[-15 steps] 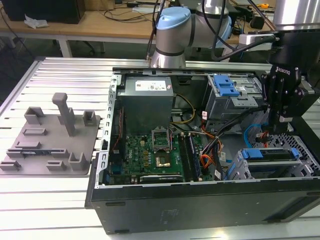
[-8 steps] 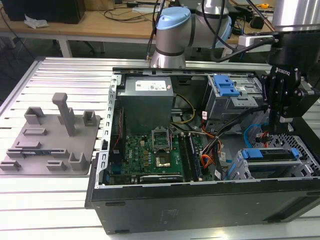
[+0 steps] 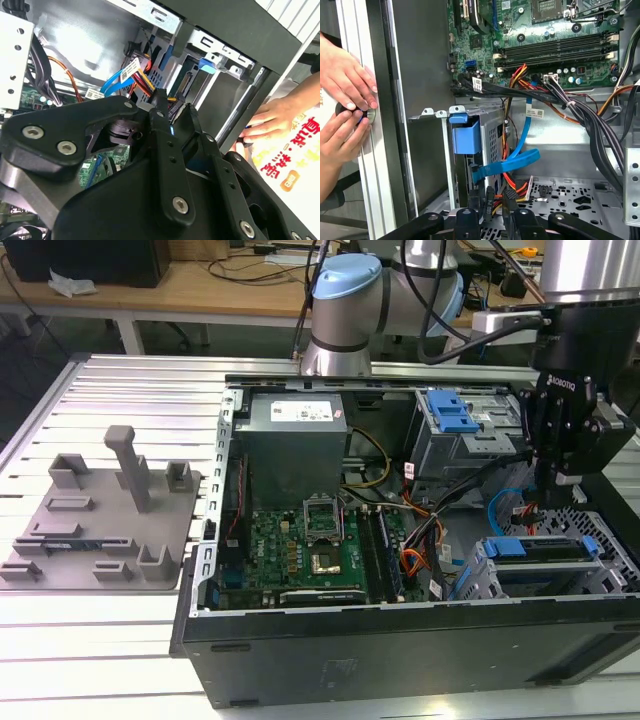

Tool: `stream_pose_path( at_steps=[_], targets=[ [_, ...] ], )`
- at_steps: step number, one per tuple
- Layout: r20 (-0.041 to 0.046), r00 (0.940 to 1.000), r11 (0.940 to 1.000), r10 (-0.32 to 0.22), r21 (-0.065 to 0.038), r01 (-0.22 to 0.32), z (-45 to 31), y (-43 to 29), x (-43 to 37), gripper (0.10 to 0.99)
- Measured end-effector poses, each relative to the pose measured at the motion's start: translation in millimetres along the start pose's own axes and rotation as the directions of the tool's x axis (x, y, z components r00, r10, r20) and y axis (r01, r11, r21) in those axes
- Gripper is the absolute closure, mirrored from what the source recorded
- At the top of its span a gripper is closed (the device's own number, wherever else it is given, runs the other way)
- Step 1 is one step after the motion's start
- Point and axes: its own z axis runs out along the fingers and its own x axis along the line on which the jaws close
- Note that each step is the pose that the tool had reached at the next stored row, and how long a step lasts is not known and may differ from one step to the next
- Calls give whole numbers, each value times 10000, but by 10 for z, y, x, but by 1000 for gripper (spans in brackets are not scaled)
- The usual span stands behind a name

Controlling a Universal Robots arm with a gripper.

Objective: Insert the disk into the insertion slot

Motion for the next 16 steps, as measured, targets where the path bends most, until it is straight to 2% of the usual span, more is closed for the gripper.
stream_pose_path(
  at_steps=[2,6,7,9,14,15,16],
  targets=[
    [3,10000,10000,-10,52,10,1,3,-2,765],
    [4,10000,10000,-10,53,10,2,3,-2,765],
    [4,10000,10000,-10,53,10,1,3,-2,780],
    [4,10000,10000,-10,53,10,1,4,-2,914],
    [4,10000,10000,-11,53,11,1,4,-2,922],
    [10,10000,10000,-12,47,12,4,-8,0,922],
    [43,10000,10000,-38,-28,38,3,-48,5,922]
  ],
)
